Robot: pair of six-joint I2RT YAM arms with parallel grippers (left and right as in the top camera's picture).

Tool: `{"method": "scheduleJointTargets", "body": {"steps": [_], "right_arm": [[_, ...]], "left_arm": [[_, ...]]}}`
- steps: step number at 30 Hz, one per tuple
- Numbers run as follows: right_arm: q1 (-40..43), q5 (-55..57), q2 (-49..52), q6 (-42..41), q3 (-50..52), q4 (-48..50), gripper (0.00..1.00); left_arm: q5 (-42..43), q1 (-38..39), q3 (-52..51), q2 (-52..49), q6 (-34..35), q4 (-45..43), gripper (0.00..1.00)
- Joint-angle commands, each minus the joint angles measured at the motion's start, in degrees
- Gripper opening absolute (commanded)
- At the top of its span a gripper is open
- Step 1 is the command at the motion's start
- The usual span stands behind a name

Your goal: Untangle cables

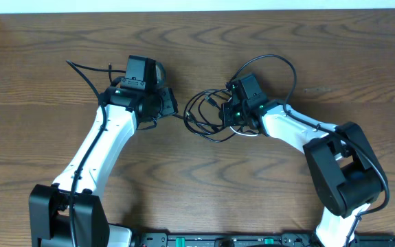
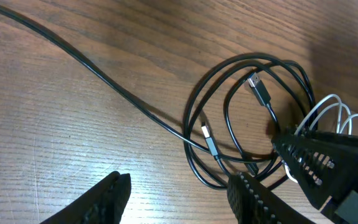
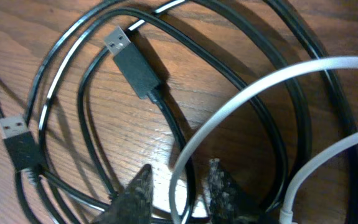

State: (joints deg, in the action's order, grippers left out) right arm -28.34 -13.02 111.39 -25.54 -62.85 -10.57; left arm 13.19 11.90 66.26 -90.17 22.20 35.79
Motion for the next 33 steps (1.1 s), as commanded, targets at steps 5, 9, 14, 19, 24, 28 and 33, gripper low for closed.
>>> {"method": "scheduleJointTargets", "body": {"steps": [5, 9, 14, 19, 24, 28, 33], "right_arm": [[-0.44, 0.85, 1.38, -2.05, -0.02, 2.21, 0.01], [1.70, 0.42, -2.40, -0.50, -0.04, 2.43, 0.01], [5.05, 0.37, -12.66, 4.52, -0.04, 1.05, 0.01], [8.59, 0.00, -24.65, 8.70, -0.04, -2.71, 0.01], [18.32, 0.98, -38.21, 16.20, -0.04, -4.87, 0.01], [28.68, 11.28, -44.96, 16.20, -0.04, -5.60, 0.01], [41.24, 18.23, -45.35, 16.17, -0.04, -6.97, 0.01]], "left_arm": [[-0.17, 0.07, 0.35, 0.37, -0.94, 0.22, 0.56], [-0.17, 0.07, 0.35, 0.37, -0.96, 0.26, 0.56], [-0.17, 0.07, 0.35, 0.37, -0.96, 0.22, 0.56], [-0.20, 0.07, 0.35, 0.37, -0.96, 0.22, 0.56], [-0.17, 0.07, 0.35, 0.37, -0.94, 0.26, 0.56], [-0.20, 0.07, 0.35, 0.37, -0.96, 0.26, 0.56], [-0.17, 0.07, 0.35, 0.37, -0.94, 0.26, 0.56]]}}
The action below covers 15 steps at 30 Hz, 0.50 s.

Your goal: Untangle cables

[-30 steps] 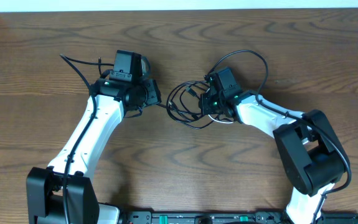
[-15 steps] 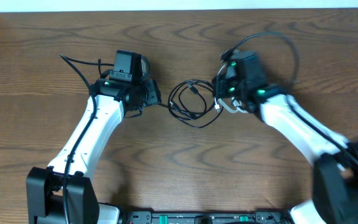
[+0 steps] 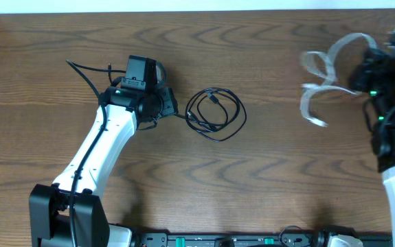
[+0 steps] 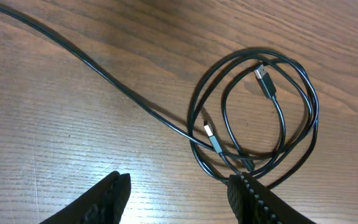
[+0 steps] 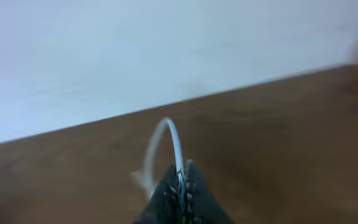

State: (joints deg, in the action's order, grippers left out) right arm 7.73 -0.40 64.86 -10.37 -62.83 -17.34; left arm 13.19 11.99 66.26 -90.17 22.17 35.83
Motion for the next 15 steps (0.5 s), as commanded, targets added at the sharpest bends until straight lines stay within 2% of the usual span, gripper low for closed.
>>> {"method": "scheduleJointTargets", "body": {"steps": [1, 5, 15], "right_arm": [[6.73, 5.62, 1.73, 1.03, -0.07, -0.02, 0.01], [10.45, 4.28, 4.44, 1.03, -0.07, -0.39, 0.01], [11.45, 5.42, 12.41, 3.04, -0.07, -1.55, 0.01]], "left_arm": [[-0.17, -0.02, 0.35, 0.37, -0.92, 0.22, 0.56], [-0.17, -0.02, 0.35, 0.37, -0.92, 0.22, 0.56], [-0.17, -0.02, 0.35, 0.37, -0.92, 0.87, 0.56]]}}
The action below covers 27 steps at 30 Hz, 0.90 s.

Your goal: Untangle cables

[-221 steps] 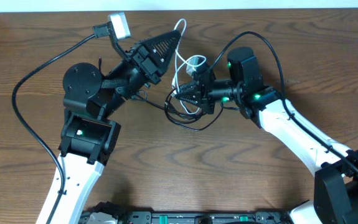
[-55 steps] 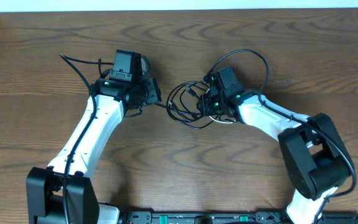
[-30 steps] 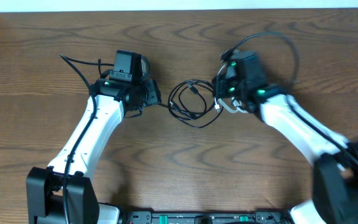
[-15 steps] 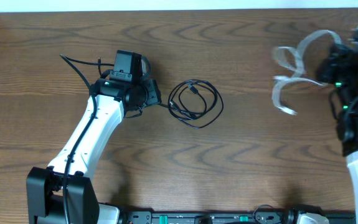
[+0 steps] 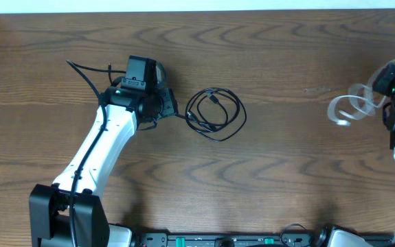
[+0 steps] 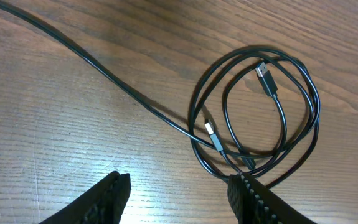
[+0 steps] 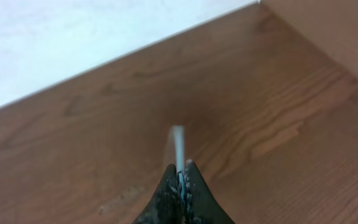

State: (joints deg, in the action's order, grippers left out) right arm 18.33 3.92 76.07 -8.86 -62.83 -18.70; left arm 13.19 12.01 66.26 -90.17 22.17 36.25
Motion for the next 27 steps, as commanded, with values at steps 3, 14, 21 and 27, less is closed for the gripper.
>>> {"method": "scheduleJointTargets", "body": {"steps": [3, 14, 21, 27], "right_arm": [[2.67, 1.09, 3.06, 1.70, -0.07, 0.74, 0.01], [13.31, 1.09, 6.25, 1.68, -0.07, 9.09, 0.01], [15.32, -15.10, 12.35, 1.70, -0.07, 7.74, 0.53], [15.10, -20.28, 12.55, 1.66, -0.07, 2.84, 0.53]], "left_arm": [[-0.17, -0.04, 0.35, 0.37, -0.92, 0.42, 0.56], [-0.20, -0.04, 0.35, 0.37, -0.94, 0.42, 0.56], [-0.20, -0.04, 0.35, 0.37, -0.94, 0.42, 0.56], [-0.20, -0.04, 0.35, 0.37, -0.94, 0.42, 0.56]]}}
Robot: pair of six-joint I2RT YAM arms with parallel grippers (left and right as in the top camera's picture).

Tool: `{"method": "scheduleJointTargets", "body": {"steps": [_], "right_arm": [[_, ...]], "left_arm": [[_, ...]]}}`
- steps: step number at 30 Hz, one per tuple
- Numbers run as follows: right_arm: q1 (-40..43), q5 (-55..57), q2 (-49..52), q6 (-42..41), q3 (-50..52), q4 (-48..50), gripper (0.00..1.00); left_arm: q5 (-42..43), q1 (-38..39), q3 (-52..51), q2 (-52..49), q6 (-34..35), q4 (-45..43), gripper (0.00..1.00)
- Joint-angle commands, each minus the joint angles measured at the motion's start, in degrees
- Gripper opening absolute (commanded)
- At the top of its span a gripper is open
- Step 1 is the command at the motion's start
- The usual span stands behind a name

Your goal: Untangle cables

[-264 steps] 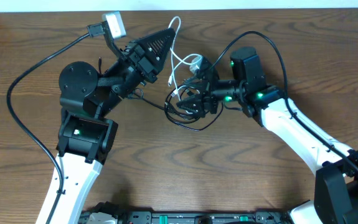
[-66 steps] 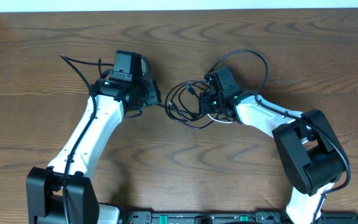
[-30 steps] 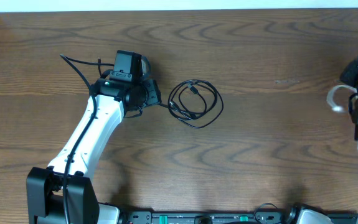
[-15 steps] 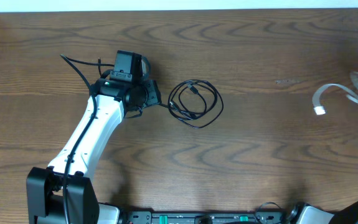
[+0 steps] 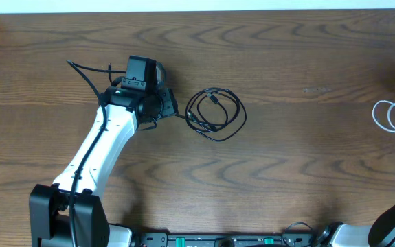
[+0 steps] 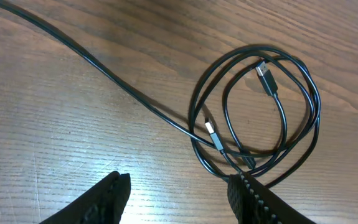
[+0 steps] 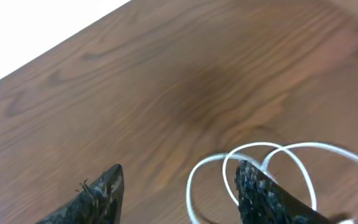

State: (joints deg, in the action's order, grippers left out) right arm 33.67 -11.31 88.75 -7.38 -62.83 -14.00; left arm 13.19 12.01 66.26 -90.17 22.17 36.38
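A coiled black cable with two USB plugs lies mid-table; in the left wrist view the black cable sits just ahead of my left gripper, which stands open beside it with one strand near the right finger. A white cable lies in loops at the table's far right edge. The right wrist view has the white cable on the wood under my right gripper, which is open with nothing held between its fingers.
A long black lead runs from the coil off to the upper left past the left arm. The table's back edge meets a white wall. Only a bit of the right arm shows at the overhead view's right border.
My right gripper has opened and let go of the white cable, which now lies at the far right edge of the table. The left arm and the black coil have not moved.
At first my right gripper stood over the tangle with the white cable between its fingers. It then held the white cable far to the right, clear of the black coil, still shut on it a moment later. Now the white cable lies released.
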Motion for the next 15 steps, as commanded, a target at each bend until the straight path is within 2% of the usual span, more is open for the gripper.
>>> {"method": "scheduleJointTargets", "body": {"steps": [1, 5, 8, 12, 15], "right_arm": [[-0.59, -5.70, -0.13, 0.20, -0.07, -3.65, 0.53], [-4.09, -11.78, -0.13, 0.83, -0.07, -8.83, 0.54], [-7.91, -15.17, -0.13, 2.05, -0.07, -11.34, 0.57], [-16.96, -16.87, -0.04, 5.53, -0.07, -15.30, 0.60], [-26.71, -16.48, 0.72, 7.48, -0.07, -16.68, 0.63]], "left_arm": [[-0.22, -0.04, 0.35, 0.37, -0.94, 0.28, 0.56], [-0.87, -0.04, 0.35, 0.37, -0.96, 0.63, 0.56], [-5.77, -0.04, 0.35, 0.37, -0.92, 2.62, 0.56], [-15.87, -0.11, 0.35, 0.37, 1.18, 7.23, 0.56], [-17.75, -0.11, 0.31, 0.37, 3.13, 8.81, 0.56]]}}
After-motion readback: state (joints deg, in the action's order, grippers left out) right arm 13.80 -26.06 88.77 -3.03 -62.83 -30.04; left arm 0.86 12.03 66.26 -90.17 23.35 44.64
